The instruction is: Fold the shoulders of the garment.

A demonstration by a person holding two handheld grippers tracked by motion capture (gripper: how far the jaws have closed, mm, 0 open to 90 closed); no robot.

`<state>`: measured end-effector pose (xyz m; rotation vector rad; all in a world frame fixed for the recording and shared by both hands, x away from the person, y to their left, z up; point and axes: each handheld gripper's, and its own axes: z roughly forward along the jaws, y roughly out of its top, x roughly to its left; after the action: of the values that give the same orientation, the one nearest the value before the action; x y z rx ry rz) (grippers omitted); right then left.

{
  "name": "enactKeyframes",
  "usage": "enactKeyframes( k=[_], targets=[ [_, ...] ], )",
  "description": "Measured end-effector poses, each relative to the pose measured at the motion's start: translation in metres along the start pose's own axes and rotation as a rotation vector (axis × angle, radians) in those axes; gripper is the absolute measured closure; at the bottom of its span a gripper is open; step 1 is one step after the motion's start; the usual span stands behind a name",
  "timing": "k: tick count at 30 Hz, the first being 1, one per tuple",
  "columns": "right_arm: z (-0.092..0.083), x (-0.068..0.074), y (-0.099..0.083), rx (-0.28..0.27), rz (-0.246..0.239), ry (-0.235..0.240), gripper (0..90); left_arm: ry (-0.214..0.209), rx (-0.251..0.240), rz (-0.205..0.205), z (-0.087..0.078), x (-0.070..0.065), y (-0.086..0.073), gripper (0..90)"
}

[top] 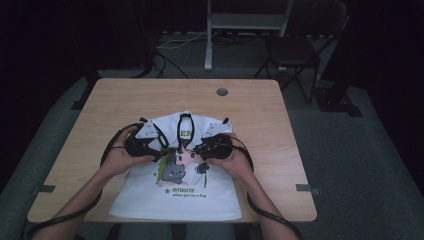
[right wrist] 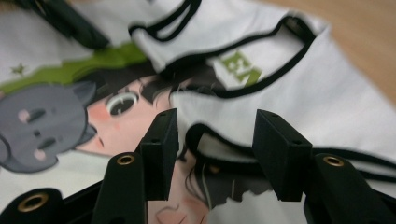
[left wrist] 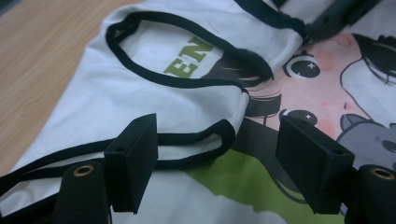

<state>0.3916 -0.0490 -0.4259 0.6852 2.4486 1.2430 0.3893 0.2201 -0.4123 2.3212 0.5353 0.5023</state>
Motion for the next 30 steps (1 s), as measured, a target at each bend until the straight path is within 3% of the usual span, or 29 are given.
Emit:
enactKeyframes(
  k=[2, 4, 8, 12, 16, 21, 30],
  targets=[
    [-0.002, -0.001, 0.003, -0.003, -0.005, -0.002, 51.9, -0.009, 0.013, 0.010, 0.005, 0.001, 0.001, 33.9],
    [0.001, 0.001, 0.005, 0.029, -0.030, 0.007, 54.8, -0.014, 0.031, 0.029, 0.009, 0.002, 0.002, 37.1],
    [0.011, 0.004, 0.001, 0.091, -0.070, 0.021, 65.4, -0.029, 0.052, 0.066, 0.014, 0.000, 0.006, 46.5],
    [0.014, 0.006, -0.003, 0.102, -0.070, 0.018, 77.2, -0.050, 0.101, 0.115, 0.019, -0.003, 0.007, 61.0],
    [0.011, 0.006, -0.004, 0.101, -0.050, 0.023, 81.2, -0.057, 0.114, 0.101, 0.016, 0.002, 0.006, 71.7],
    [0.005, 0.002, -0.006, 0.077, -0.008, 0.036, 82.8, -0.041, 0.113, 0.090, 0.006, 0.008, 0.001, 75.2],
    [-0.008, 0.004, -0.008, 0.061, -0.011, 0.051, 82.8, -0.032, 0.095, 0.099, -0.008, 0.007, -0.005, 75.5]
  ],
)
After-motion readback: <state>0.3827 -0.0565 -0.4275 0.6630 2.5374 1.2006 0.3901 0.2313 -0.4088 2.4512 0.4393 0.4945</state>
